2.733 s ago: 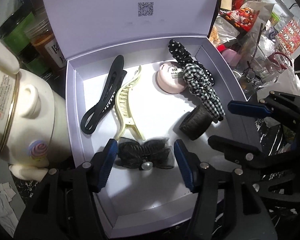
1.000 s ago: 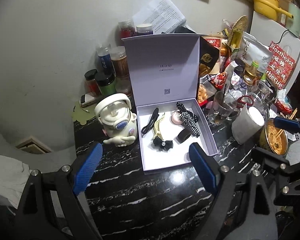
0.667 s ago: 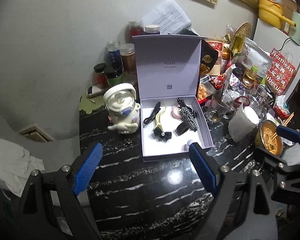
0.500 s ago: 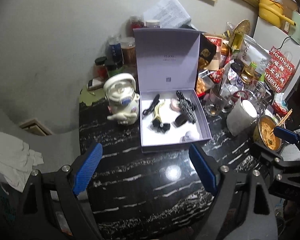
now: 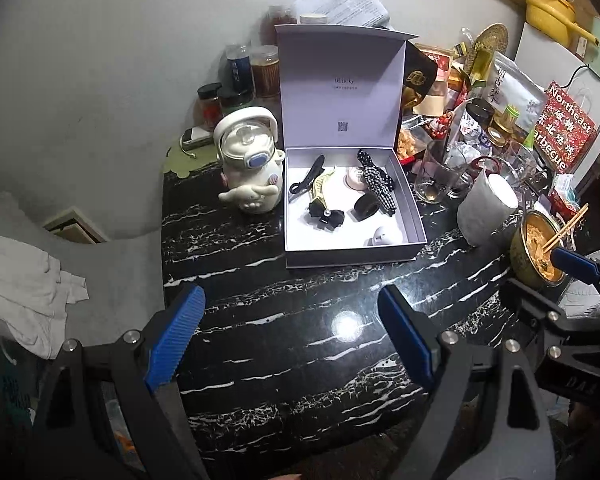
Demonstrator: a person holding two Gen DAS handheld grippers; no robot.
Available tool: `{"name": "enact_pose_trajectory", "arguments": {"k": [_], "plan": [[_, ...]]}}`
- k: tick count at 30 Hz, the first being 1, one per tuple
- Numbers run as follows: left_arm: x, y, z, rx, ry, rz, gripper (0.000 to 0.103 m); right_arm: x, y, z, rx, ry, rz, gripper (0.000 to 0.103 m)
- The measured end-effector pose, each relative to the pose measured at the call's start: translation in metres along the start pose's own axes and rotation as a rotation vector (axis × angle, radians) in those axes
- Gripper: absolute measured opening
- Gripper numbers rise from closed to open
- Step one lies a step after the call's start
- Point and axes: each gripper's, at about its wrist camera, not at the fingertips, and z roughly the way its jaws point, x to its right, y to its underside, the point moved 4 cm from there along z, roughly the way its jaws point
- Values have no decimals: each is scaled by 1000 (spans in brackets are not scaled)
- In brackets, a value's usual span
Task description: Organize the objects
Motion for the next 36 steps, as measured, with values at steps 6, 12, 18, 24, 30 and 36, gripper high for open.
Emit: {"name": "enact_pose_trajectory", "arguments": {"k": [6, 12, 18, 24, 30, 36], "plan": [[1, 1, 0, -3, 6, 7, 88, 0, 0, 2, -8, 0, -8, 89], [3, 1, 2, -8, 11, 21, 88, 1, -3, 3, -3, 1, -10, 89], [6, -6, 4, 0, 18, 37, 88, 5, -7, 5, 3, 5, -10, 89], [7, -9, 6, -2, 24, 44, 88, 6, -9, 7, 2, 11, -14, 89], [9, -9, 10, -12, 30, 48, 88, 6, -10, 9, -5, 11, -23, 89], [10, -8, 12, -22, 33, 48, 88, 7, -8, 10, -12, 9, -23, 89]]}}
